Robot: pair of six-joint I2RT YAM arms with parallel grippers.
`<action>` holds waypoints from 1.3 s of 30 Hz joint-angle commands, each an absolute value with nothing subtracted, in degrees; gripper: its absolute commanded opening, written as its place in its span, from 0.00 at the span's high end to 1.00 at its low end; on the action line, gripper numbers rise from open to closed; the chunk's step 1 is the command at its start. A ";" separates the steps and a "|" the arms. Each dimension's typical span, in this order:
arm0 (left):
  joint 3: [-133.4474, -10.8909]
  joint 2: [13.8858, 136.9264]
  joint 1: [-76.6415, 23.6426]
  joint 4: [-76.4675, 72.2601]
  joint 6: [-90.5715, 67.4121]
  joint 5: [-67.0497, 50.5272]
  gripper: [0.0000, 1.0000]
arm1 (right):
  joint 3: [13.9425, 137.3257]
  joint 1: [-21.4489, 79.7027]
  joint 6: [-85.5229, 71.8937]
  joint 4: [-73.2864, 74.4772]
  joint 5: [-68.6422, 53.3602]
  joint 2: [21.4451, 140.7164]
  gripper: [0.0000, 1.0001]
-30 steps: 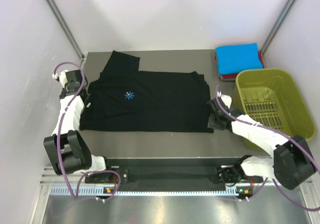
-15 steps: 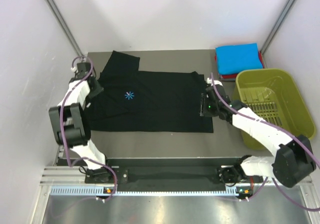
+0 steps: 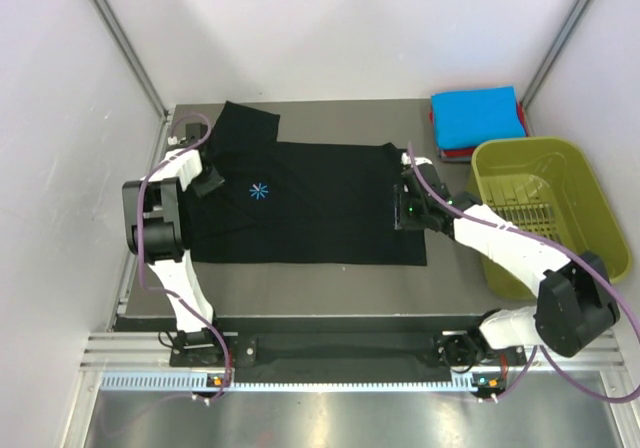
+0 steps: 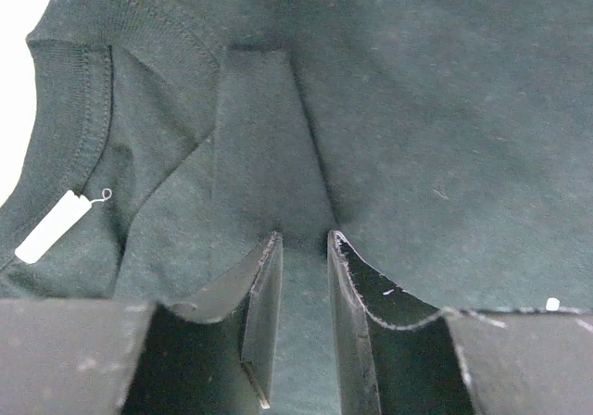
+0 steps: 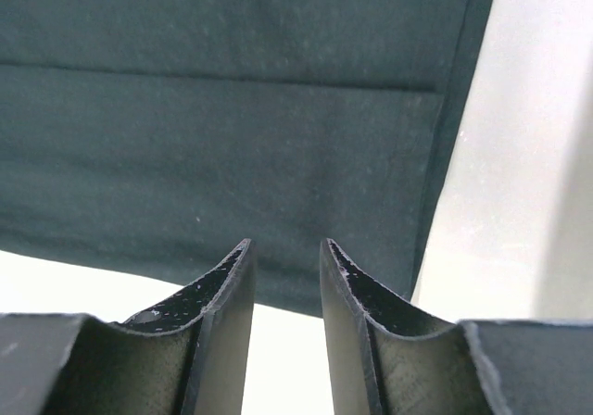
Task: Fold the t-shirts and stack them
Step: Fold the tshirt
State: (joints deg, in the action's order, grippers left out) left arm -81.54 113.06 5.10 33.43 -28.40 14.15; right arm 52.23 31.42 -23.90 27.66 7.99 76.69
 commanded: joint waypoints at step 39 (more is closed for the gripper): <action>-84.82 112.85 -4.57 20.58 -17.67 17.15 1.00 | 63.01 39.46 -27.33 31.90 13.71 87.10 0.66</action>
